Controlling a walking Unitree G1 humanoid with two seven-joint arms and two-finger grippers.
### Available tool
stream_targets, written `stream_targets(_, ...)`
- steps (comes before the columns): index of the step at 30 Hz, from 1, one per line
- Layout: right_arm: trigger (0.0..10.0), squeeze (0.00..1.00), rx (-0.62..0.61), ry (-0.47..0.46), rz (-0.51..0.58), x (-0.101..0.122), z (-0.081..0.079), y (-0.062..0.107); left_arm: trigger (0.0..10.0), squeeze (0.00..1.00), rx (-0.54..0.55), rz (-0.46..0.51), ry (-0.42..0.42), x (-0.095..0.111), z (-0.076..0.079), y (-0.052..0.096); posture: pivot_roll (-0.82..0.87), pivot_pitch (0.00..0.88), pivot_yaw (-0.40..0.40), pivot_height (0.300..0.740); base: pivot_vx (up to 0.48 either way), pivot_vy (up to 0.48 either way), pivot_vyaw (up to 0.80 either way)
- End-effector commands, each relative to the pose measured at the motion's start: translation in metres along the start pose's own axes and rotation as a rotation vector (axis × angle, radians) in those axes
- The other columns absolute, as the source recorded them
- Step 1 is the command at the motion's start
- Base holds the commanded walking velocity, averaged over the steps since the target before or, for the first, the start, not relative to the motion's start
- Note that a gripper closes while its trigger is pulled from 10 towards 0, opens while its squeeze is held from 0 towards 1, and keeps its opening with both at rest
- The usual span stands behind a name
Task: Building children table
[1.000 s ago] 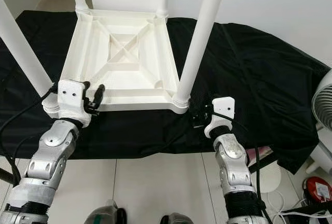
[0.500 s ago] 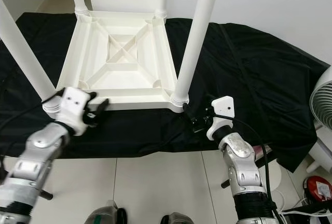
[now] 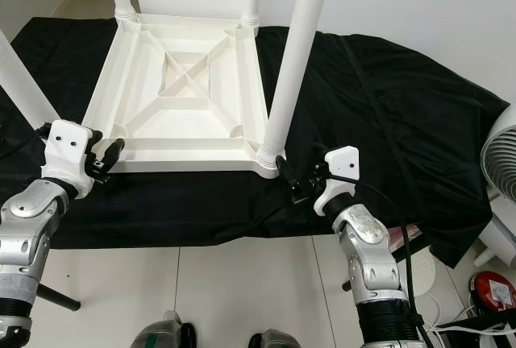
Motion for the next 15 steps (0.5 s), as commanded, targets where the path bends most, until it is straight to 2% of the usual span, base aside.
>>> stream_targets(1,10.0,0.0,0.007,-0.008,-0.013,0.0,0.001,0.003,10.0,0.0,0.252,-0.047,0.021,-0.006,-0.02,0.005,0.11,0.038,-0.061,0.74,0.0,0.0,0.0)
stream_targets(3,10.0,0.0,0.012,-0.014,-0.015,0.0,0.001,0.003,10.0,0.0,0.23,-0.027,0.022,-0.002,-0.016,0.004,0.11,0.039,-0.06,0.74,0.0,0.0,0.0)
stream_targets(4,10.0,0.0,0.048,0.006,-0.031,0.0,-0.002,0.008,10.0,0.0,0.115,0.066,0.065,0.016,0.007,0.001,0.1,0.044,-0.057,0.74,0.0,0.0,0.0)
stream_targets(5,10.0,0.0,0.048,0.006,-0.031,0.0,-0.002,0.008,10.0,0.0,0.115,0.066,0.065,0.016,0.007,0.001,0.1,0.044,-0.057,0.74,0.0,0.0,0.0)
stream_targets(7,10.0,0.0,0.078,0.027,-0.041,0.0,-0.005,0.011,10.0,0.0,-0.004,0.142,0.094,0.031,0.031,0.002,0.1,0.043,-0.056,0.74,0.0,0.0,0.0)
stream_targets(8,10.0,0.0,0.078,0.027,-0.041,0.0,-0.005,0.011,10.0,0.0,-0.004,0.142,0.094,0.031,0.031,0.002,0.1,0.043,-0.056,0.74,0.0,0.0,0.0)
stream_targets(9,10.0,0.0,0.089,0.033,-0.042,0.001,-0.006,0.011,10.0,0.0,-0.054,0.171,0.093,0.038,0.041,0.003,0.1,0.043,-0.056,0.74,0.0,0.0,0.0)
stream_targets(10,10.0,0.0,0.089,0.033,-0.042,0.001,-0.006,0.011,10.0,0.0,-0.054,0.171,0.093,0.038,0.041,0.003,0.1,0.043,-0.056,0.74,0.0,0.0,0.0)
stream_targets(12,10.0,0.0,0.112,0.038,-0.038,0.006,-0.007,0.01,10.0,0.0,-0.246,0.25,0.123,0.057,0.076,0.011,0.09,0.046,-0.055,0.74,0.0,0.0,0.0)
stream_targets(13,10.0,0.0,0.112,0.038,-0.038,0.006,-0.007,0.01,10.0,0.0,-0.246,0.25,0.123,0.057,0.076,0.011,0.09,0.046,-0.055,0.74,0.0,0.0,0.0)
stream_targets(14,10.0,0.4,0.131,0.027,-0.032,0.008,-0.008,0.009,10.0,0.0,-0.308,0.285,0.133,0.065,0.086,0.015,0.09,0.046,-0.055,0.74,0.0,0.0,0.0)
stream_targets(15,10.0,0.4,0.131,0.027,-0.032,0.008,-0.008,0.009,10.0,0.0,-0.308,0.285,0.133,0.065,0.086,0.015,0.09,0.046,-0.055,0.74,0.0,0.0,0.0)
Point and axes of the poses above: a point about 5 cm out from each wrist's last joint towards the gripper, its own y axis pointing back from the gripper into the wrist, its own x axis along the axis of the wrist's last joint, z = x × y, the point moved 3 cm from there along -y, pointing out of the wrist towards the gripper, and after that the axes turned 9 degrees about -y, right-handed, at the moved point
